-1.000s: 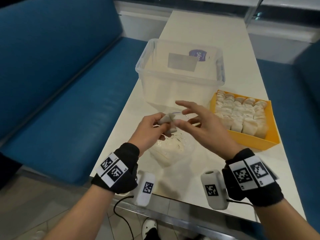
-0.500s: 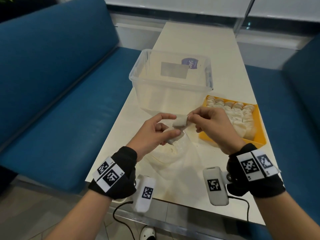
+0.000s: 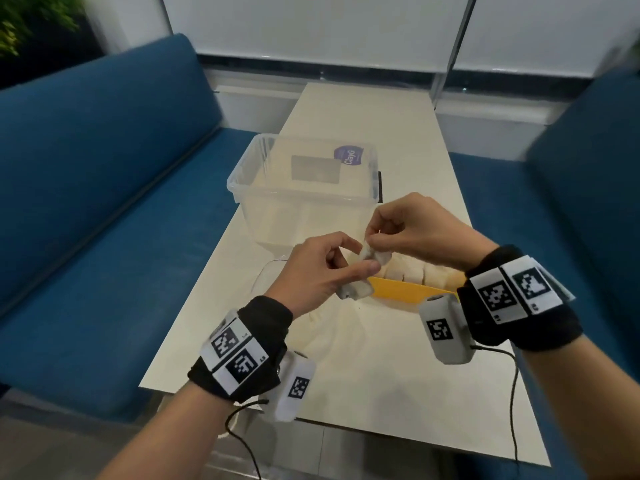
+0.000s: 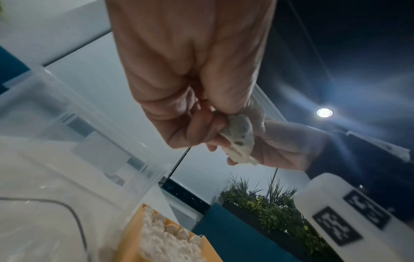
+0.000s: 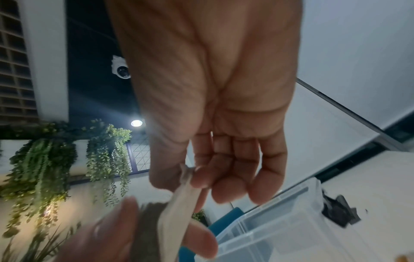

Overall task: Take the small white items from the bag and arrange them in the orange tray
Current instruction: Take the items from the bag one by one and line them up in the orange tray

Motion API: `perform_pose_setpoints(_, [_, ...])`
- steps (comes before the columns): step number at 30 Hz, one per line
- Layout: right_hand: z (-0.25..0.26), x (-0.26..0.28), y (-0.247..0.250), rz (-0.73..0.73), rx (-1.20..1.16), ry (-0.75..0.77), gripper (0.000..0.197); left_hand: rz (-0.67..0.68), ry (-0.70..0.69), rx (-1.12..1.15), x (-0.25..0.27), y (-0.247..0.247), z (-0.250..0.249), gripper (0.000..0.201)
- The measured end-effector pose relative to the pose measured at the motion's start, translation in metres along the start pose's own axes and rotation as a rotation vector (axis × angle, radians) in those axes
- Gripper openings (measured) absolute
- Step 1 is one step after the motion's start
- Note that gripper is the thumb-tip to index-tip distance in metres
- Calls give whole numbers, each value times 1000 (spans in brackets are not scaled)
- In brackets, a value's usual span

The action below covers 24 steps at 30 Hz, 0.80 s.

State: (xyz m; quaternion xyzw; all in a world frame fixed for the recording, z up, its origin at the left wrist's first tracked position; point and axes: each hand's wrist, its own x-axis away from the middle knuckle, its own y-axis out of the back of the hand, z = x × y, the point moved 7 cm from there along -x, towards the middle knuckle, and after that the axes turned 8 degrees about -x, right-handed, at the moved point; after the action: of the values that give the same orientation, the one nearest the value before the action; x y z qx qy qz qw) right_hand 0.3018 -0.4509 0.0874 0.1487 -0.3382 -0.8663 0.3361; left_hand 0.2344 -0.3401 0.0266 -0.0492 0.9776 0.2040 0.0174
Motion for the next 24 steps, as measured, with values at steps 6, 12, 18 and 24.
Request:
perform_pose_setpoints(6, [7,1,26,66,175,73,6,-33,-98,-161,-10,-10,-26,19])
perform_pose_setpoints(12, [-10,4,51,38,8,44,14,-17,15,229,-20,-26,-25,29])
perform_pose_setpoints(18, [-31,3,78,-62,-44,34,11,-1,115,327,-29,-41,-10,19])
perform_pose_setpoints(24, [-78,-8,66,-34,229,-62,14,-67,227,353,-32,-36,18,25])
